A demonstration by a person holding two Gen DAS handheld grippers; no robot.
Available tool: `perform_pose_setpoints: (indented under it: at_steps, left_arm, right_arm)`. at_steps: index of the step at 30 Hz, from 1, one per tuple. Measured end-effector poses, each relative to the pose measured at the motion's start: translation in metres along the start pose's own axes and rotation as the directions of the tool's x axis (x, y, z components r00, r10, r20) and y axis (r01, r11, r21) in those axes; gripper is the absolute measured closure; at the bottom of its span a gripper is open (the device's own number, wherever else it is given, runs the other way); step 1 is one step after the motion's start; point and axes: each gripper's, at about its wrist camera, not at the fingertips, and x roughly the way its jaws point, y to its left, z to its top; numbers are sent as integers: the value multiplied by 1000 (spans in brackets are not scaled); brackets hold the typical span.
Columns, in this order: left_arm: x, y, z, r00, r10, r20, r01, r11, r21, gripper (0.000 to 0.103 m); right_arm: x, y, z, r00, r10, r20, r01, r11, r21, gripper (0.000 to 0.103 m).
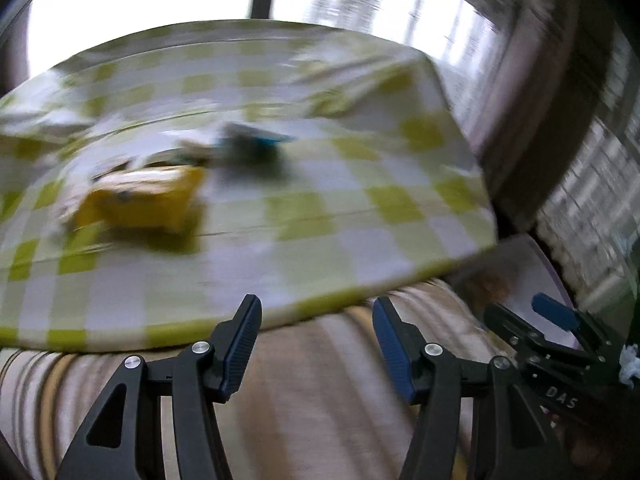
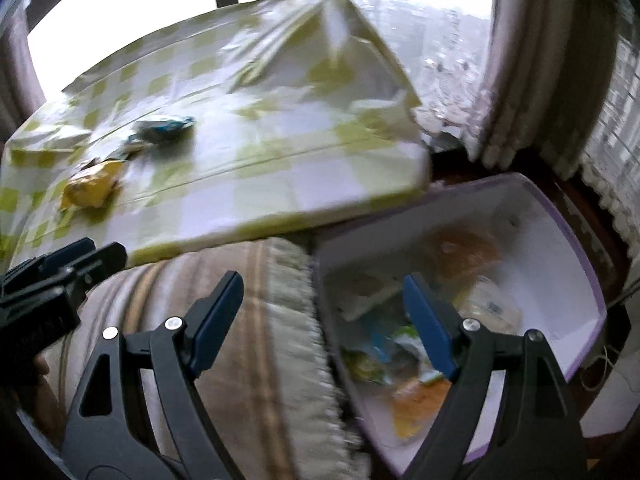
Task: Organize snacks
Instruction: 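Grasp the clear cookie bag with the left gripper while the right grasps the blue-edged clear bag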
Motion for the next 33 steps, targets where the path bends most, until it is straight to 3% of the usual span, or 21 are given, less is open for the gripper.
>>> perform_pose_setpoints:
  at_steps: [9,13,16,24,27,33]
  left_arm:
    - [-20,115,9,989,140,50,-127,970,-207,44]
    - [-20,154,21,982,182,56,-162,954,-253,44]
    - [-16,176,35,976,215,48,-197,949,-245,44]
    - [8,217,66,977,213,4,-208,957,-200,43]
    - [22,223,75,981,196,-6,-195,970,-145,38]
    - [43,230,80,984,177,-28,-179,978,-106,38]
  right_arm:
    - [13,46,23,999,38,20,-37,997,-61,19]
    - [21,66,45,997,69,36,-67,996,-66,18]
    - [27,81,63,994,90,60,-86,994,-66,15]
    - [44,123,115,985,136,106,-130,990,-63,10]
    - [58,139,132,984,152,97,-146,987,-68,8]
    - [88,164,157,984,162,68,-159,986,-46,8]
